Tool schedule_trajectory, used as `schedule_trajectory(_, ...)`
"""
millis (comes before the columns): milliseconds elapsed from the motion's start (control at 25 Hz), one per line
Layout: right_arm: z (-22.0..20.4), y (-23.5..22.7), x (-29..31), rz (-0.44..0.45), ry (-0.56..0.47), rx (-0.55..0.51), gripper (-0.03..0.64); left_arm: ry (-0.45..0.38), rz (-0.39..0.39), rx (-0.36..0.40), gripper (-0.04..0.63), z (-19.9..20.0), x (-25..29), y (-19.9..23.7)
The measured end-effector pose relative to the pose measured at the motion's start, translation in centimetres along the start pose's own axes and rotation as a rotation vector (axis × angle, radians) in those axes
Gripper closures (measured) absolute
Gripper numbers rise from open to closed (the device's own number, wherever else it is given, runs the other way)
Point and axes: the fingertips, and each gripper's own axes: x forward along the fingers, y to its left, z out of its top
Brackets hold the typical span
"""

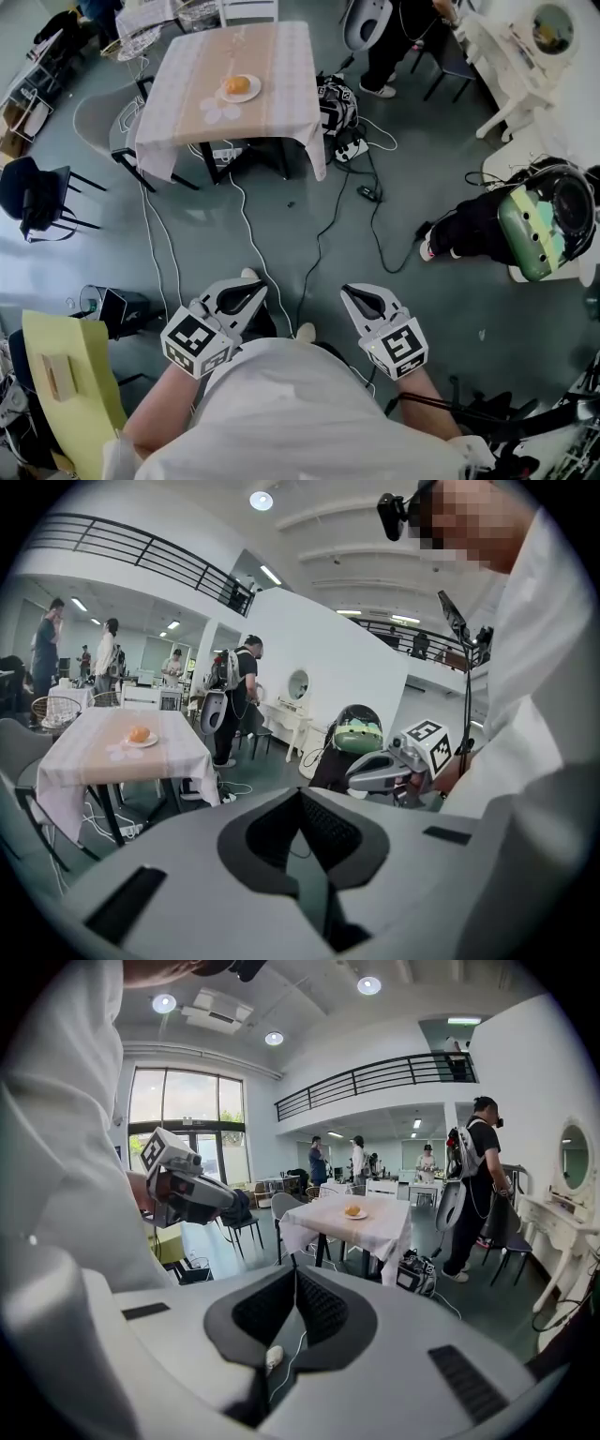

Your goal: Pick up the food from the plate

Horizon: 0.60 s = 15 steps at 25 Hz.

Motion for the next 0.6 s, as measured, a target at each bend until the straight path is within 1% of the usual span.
schedule_trajectory(120,2.7,-1.1,3.5,-0.024,-0.005,0.010,0.603,-0.028,-0.014,0.010,0.586,1.9,0.1,4.0)
schedule_trajectory(320,8.5,-2.1,11.1,-0.038,-0.011,-0.054,0.600,-0.069,-0.024,0.011,0.586,4.8,-2.2,11.3)
schedule_trajectory(360,9.6,-2.2,12.9,-0.043,-0.013,-0.062,0.586,-0.072,-0.026,0.008,0.586,4.9,-2.9,12.9)
schedule_trajectory(440,11.2,-1.7,16.5,-0.051,-0.009,-0.081,0.520,-0.080,-0.032,0.000,0.586,4.8,-5.1,15.8)
schedule_trajectory(520,12.7,-1.1,20.1,-0.057,0.001,-0.114,0.503,-0.088,-0.027,-0.005,0.586,4.3,-7.2,18.7)
schedule_trajectory(600,14.3,-1.6,22.8,-0.051,0.009,-0.144,0.489,-0.090,-0.005,-0.016,0.586,4.2,-8.0,21.3)
